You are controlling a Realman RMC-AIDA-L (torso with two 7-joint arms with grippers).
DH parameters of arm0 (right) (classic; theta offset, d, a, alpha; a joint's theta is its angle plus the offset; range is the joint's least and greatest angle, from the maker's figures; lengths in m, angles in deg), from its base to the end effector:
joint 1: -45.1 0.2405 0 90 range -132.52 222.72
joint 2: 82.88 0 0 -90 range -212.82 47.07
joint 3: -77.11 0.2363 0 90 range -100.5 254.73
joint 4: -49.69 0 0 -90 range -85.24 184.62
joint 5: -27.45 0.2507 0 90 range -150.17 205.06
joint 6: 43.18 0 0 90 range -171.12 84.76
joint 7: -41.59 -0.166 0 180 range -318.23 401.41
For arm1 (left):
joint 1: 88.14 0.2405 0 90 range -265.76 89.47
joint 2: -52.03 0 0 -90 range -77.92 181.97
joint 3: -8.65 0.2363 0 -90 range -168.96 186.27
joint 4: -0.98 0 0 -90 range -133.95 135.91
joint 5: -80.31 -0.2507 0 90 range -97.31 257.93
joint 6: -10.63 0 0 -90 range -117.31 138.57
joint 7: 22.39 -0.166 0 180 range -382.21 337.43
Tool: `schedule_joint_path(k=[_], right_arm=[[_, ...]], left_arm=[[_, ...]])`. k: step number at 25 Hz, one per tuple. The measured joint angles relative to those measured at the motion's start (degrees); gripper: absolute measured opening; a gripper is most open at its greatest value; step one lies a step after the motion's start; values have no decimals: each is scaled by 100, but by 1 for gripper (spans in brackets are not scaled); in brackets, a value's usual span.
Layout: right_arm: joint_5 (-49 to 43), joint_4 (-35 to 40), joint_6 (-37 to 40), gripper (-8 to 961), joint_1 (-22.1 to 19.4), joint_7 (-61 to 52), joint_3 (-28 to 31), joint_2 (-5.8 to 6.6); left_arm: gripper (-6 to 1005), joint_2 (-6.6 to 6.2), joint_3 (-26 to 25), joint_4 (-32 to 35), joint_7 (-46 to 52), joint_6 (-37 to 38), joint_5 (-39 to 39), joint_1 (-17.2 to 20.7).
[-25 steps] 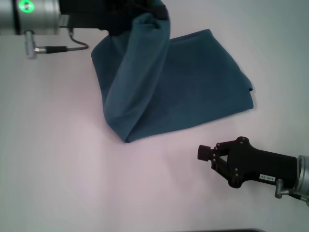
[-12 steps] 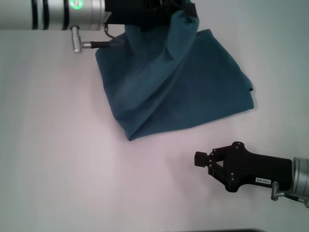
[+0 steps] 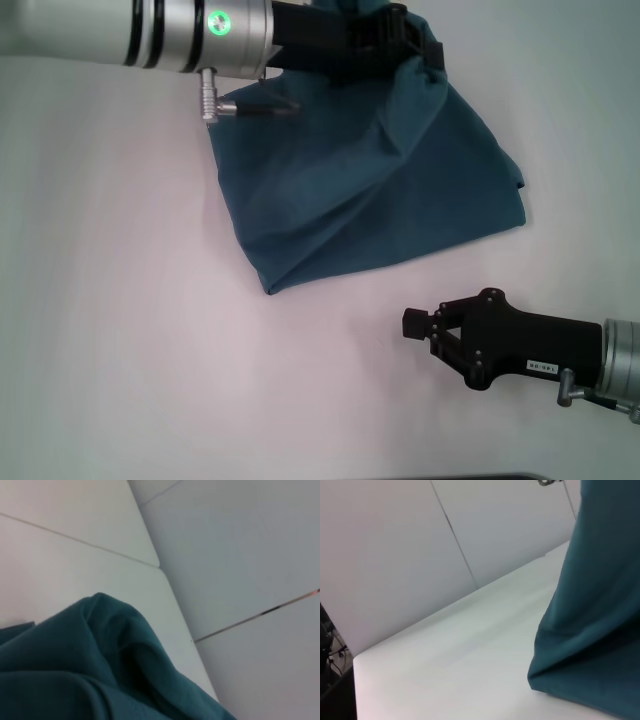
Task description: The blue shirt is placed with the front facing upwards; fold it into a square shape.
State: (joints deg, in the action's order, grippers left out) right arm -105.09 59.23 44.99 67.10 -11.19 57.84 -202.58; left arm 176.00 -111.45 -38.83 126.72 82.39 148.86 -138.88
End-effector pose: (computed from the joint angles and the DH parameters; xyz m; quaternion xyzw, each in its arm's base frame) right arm 0.3257 0.2318 -0.1018 -0.9148 0.2745 0.2807 0.0950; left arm -0.0899 0.4307 -0.0852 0.8050 0.5587 0.1988 0.0161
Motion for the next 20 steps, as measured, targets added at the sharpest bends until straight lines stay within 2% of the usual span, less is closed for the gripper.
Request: schedule_joint_path(k=[7, 12, 15, 18, 20], right_arm=[[12, 5, -75, 11, -6, -21, 20, 0], [5, 11, -89, 11, -7, -49, 10, 0], [6, 14, -106, 11, -11, -68, 33, 0], [2, 18, -119, 11, -22, -110, 29, 0], [0, 34, -120, 11, -33, -165, 20, 2]], left_arm=[[96, 0, 45, 168, -84, -271, 9, -105], [102, -19, 91, 552, -79, -155, 6, -422], [105, -7, 55, 469, -70, -93, 48, -420], [211, -15, -60, 304, -102, -63, 189, -301], [282, -30, -287, 3, -194, 57, 337, -46]])
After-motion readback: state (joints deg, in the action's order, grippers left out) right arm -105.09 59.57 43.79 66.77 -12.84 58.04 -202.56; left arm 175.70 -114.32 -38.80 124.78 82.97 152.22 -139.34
